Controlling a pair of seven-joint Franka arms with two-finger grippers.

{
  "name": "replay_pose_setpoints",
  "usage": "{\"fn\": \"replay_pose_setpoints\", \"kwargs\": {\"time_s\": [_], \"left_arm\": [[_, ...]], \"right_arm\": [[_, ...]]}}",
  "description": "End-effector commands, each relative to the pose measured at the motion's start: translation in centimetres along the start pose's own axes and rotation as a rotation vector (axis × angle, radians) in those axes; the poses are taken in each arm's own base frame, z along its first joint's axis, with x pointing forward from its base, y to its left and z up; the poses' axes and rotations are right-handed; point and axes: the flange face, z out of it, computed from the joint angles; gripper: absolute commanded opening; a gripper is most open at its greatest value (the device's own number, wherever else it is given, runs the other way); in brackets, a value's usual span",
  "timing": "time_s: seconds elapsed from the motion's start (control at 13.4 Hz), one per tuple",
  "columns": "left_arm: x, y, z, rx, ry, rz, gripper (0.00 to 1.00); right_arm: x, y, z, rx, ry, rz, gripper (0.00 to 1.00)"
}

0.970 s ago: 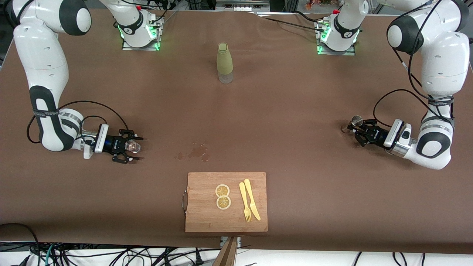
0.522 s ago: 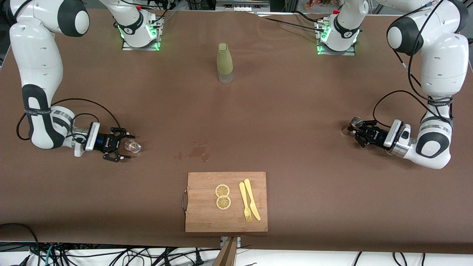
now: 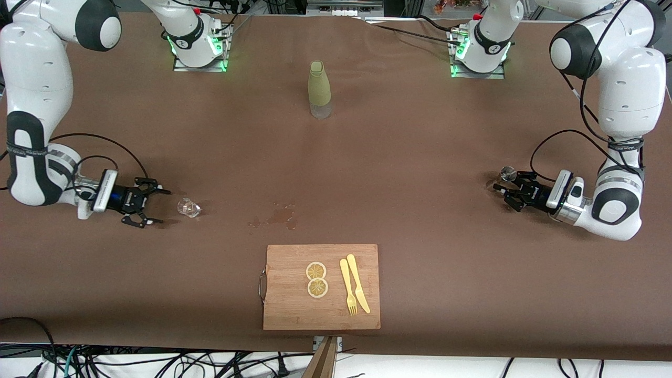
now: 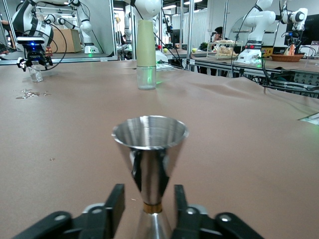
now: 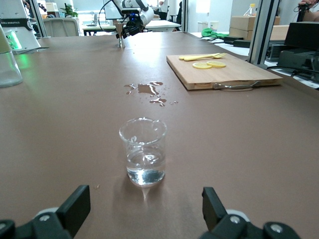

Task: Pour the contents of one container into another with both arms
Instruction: 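Lower the jigger with the left gripper while the right gripper sets down the cup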

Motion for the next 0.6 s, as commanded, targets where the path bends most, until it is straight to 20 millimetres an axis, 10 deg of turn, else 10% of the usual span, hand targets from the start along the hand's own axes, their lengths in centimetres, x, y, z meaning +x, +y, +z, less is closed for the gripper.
{"fn": "replay_pose_setpoints", "kwargs": {"time_s": [0.0, 0.52], "left_arm": [[1.9, 1.0, -2.8, -0.008, -0.059, 0.146, 1.00], [18.3, 0.2, -14.3, 0.068, -0.519, -0.033, 1.00]], "right_arm": [[4.5, 2.6, -3.1, 0.036, -0.042, 0.074, 1.00], [20.0, 8.7, -5.8, 0.017, -0.193, 0.431, 1.00]]}}
